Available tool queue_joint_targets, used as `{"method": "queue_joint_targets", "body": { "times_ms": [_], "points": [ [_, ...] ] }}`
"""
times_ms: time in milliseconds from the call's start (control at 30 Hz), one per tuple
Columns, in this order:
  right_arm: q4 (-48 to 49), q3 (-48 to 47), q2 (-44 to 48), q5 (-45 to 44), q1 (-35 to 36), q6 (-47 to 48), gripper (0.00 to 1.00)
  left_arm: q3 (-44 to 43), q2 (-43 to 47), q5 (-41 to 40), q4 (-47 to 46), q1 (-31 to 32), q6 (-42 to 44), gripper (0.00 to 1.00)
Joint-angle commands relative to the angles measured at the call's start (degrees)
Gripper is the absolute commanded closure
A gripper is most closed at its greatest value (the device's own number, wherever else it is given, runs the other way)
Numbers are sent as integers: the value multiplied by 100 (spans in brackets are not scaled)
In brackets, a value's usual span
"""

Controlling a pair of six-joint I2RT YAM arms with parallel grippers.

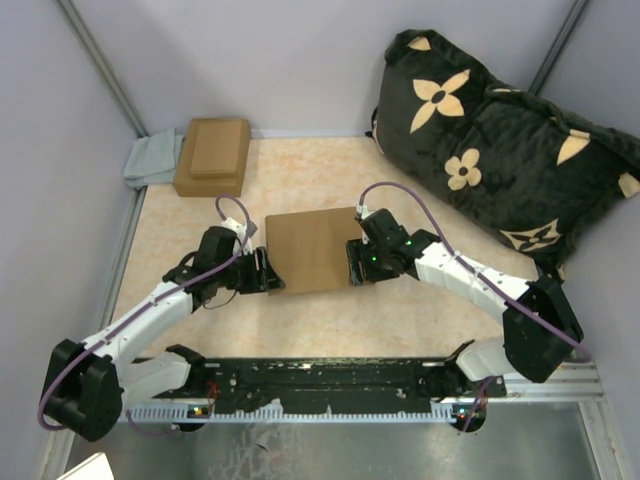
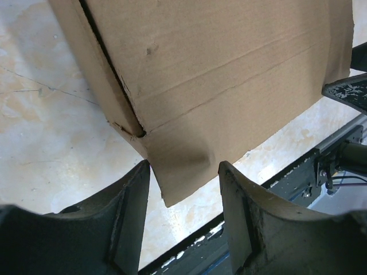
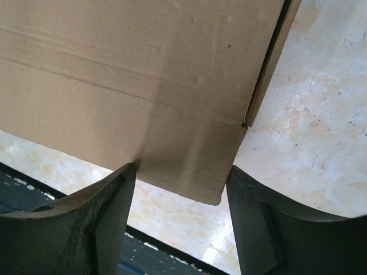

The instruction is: Fold the paper box

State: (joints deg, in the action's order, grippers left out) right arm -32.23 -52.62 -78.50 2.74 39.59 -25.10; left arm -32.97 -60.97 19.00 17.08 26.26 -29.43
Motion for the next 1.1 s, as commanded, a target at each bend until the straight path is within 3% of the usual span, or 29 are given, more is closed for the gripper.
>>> {"method": "queue_joint_targets", "body": {
  "times_ms": [0,1067],
  "points": [
    [349,-335,203,392,51,-30,35,-73,65,595,-413,42,-156,43],
    [-120,-486,168,367,5,164,22,-77,182,524,-28,28,52,43]
  ]
}}
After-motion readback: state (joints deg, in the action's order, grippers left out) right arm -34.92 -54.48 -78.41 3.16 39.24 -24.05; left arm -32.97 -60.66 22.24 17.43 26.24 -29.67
